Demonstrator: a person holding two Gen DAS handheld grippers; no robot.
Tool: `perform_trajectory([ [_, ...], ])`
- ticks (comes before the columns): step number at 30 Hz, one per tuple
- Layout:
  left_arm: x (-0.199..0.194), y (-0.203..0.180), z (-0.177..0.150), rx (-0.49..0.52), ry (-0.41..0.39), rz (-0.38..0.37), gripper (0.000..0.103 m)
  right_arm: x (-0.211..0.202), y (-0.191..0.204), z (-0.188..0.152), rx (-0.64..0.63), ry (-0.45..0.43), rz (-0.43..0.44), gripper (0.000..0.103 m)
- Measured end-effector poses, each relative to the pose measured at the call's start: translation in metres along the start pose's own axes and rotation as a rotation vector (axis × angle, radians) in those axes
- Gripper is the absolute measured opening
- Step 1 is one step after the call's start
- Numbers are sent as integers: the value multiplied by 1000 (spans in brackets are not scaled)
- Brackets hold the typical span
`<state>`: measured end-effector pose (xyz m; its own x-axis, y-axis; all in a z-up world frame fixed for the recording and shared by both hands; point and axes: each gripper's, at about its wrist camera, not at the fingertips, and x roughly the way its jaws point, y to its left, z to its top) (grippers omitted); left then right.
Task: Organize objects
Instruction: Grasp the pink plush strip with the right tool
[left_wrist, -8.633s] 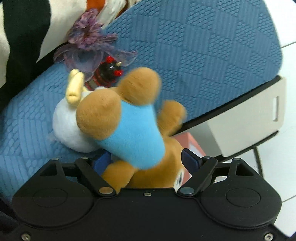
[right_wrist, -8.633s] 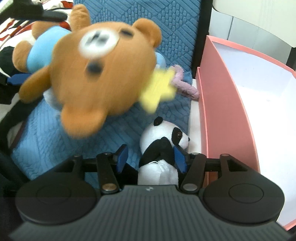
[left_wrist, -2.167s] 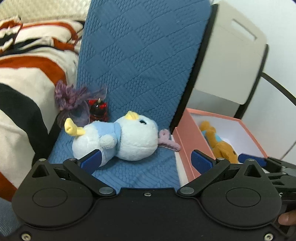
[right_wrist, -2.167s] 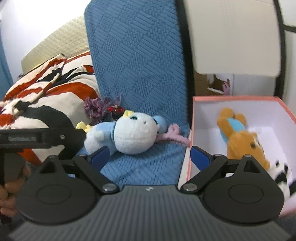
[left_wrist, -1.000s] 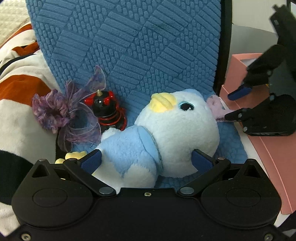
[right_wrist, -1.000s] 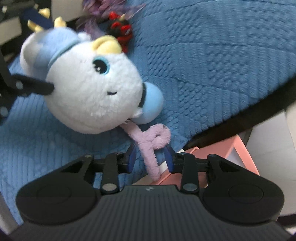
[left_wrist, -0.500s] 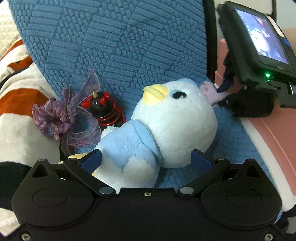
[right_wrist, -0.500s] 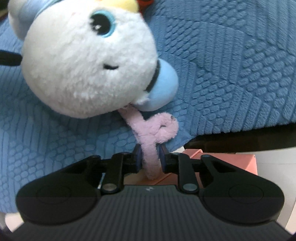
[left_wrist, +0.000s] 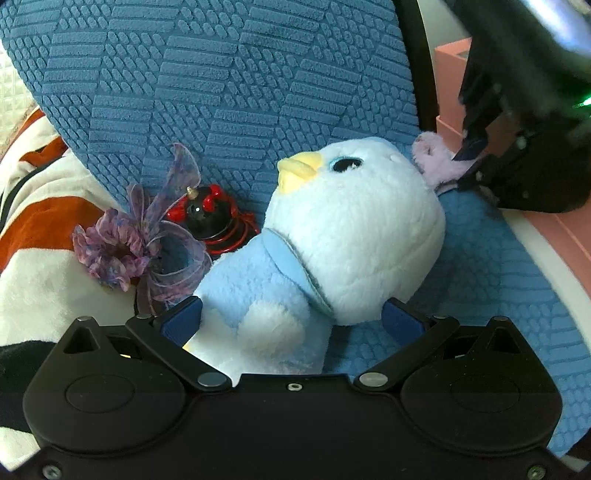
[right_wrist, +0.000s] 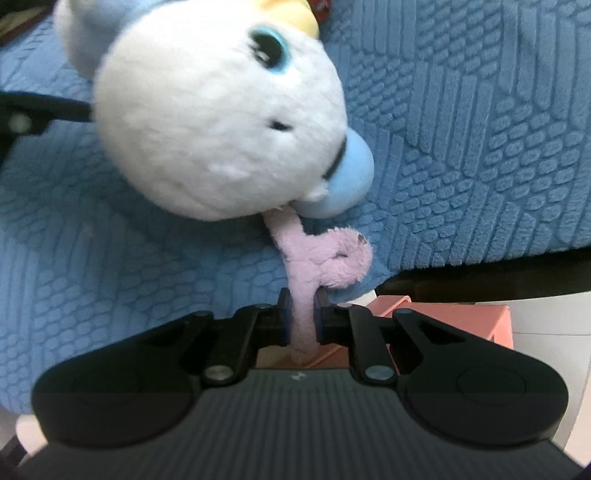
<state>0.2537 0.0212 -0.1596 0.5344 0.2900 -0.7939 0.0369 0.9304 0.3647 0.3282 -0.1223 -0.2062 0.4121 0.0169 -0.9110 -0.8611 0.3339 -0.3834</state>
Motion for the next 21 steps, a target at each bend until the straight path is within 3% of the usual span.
perform_trajectory([
  [8, 8, -9, -2, 67, 6, 68, 103, -41, 9, -6, 183, -118, 44, 13],
  [12, 11, -4, -3, 52, 18, 78, 103, -54, 18, -9, 251, -155, 20, 13],
  [21, 20, 6, -1, 23, 43, 103, 103, -69, 37, -34, 459, -191, 94, 13],
])
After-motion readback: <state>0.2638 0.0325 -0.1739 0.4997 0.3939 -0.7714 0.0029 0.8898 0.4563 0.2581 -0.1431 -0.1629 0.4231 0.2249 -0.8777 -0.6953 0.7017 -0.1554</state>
